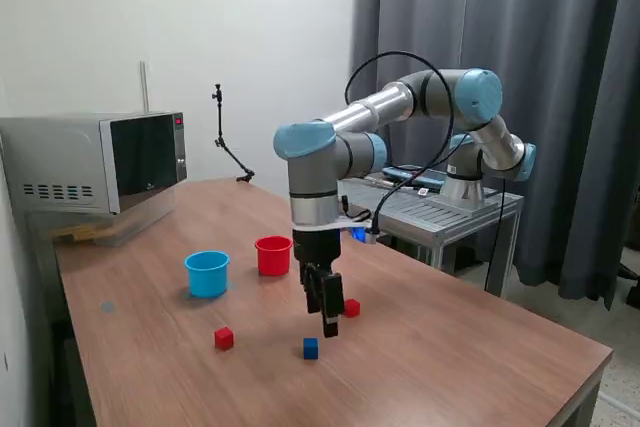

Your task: Place red objects in the red bin, and blue objects in the blue bin.

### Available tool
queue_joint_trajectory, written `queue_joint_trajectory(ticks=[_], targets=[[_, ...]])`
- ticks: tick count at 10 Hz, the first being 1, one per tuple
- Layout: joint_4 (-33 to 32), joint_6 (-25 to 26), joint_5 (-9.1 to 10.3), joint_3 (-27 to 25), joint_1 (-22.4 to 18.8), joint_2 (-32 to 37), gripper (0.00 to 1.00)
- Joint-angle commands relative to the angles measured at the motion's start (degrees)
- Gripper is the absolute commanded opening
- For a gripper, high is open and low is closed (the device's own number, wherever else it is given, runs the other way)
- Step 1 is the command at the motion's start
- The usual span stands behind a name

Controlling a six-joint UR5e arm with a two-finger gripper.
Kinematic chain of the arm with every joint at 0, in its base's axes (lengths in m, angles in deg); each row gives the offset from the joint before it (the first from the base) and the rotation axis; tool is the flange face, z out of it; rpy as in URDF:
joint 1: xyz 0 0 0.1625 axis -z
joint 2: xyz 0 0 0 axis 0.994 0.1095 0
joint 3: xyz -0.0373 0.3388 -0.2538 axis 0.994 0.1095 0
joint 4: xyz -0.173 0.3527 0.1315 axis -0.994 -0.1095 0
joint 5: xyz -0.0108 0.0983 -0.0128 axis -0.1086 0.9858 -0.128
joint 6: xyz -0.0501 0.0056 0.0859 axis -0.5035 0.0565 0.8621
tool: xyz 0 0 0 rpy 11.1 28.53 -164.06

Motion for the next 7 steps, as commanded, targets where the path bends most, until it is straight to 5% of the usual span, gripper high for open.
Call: queue_joint_trajectory(ticks=[1, 7], targets=[[-3.1, 4.6, -3.51, -3.1, -0.4, 0.1, 1.00], [-5.2, 7.2, -5.54, -5.3, -1.4, 0.1, 1.00]])
